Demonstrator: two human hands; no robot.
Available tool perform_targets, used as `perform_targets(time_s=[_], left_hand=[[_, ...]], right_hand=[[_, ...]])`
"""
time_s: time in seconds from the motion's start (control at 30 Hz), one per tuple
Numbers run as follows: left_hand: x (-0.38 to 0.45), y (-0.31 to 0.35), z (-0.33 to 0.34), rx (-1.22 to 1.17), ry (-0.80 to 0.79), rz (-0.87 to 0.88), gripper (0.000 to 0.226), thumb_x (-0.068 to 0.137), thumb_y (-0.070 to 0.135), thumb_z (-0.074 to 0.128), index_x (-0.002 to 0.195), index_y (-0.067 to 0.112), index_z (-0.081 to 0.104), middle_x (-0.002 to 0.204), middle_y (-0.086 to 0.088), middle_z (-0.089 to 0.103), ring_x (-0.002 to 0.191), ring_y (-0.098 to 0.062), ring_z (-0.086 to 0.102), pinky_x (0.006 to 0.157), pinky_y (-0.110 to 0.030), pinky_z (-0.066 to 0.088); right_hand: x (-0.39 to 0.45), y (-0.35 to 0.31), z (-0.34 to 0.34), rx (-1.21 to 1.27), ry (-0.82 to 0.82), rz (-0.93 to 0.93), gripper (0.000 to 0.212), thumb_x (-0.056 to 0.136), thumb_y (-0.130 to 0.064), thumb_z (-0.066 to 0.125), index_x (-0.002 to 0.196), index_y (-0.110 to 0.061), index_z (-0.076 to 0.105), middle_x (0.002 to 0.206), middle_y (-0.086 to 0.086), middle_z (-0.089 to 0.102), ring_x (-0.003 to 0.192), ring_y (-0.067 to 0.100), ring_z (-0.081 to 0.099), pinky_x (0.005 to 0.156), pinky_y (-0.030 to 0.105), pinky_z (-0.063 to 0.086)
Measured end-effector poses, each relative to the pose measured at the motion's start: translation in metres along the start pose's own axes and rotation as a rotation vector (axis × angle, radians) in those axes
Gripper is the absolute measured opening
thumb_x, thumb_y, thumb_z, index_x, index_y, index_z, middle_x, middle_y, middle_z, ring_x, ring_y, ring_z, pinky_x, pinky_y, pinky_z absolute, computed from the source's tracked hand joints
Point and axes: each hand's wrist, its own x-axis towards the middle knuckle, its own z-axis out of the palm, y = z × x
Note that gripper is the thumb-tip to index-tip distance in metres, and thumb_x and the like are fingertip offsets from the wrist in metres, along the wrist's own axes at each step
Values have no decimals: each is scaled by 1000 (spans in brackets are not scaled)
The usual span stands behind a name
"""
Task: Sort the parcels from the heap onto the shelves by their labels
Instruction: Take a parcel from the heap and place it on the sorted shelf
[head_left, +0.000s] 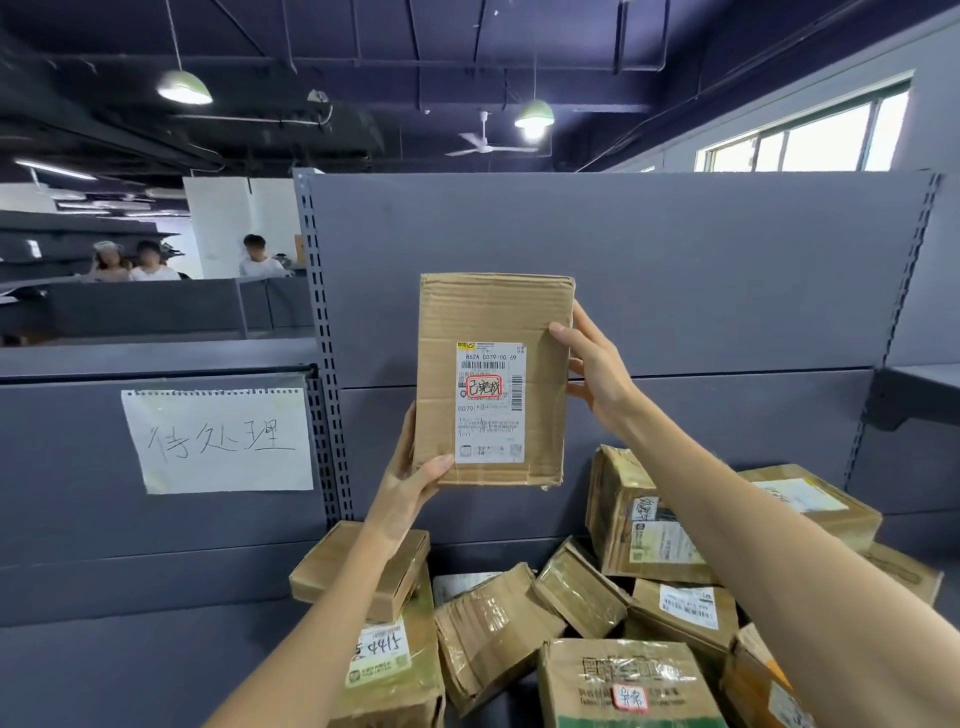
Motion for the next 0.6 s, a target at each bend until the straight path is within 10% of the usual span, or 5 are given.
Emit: perform_targets(time_s=[0.23,0.6], left_hand=[[-52,23,-62,4,164,-22,130,45,44,98,155,24,32,134,-8,64,116,-20,67,87,-31,59],[-231,101,-208,172,609,77,104,67,32,80,156,29,27,139,-2,62,125,-22,61,98,-37,55]], right_hand=[[6,7,79,74,-137,25,54,96,-44,59,146,-54,40,130,-13,64,113,13,64,85,36,53],[-36,-12,316,280,-595,51,58,96,-41,63,149,-48,40,133,-9,62,120,19,60,93,45,50]])
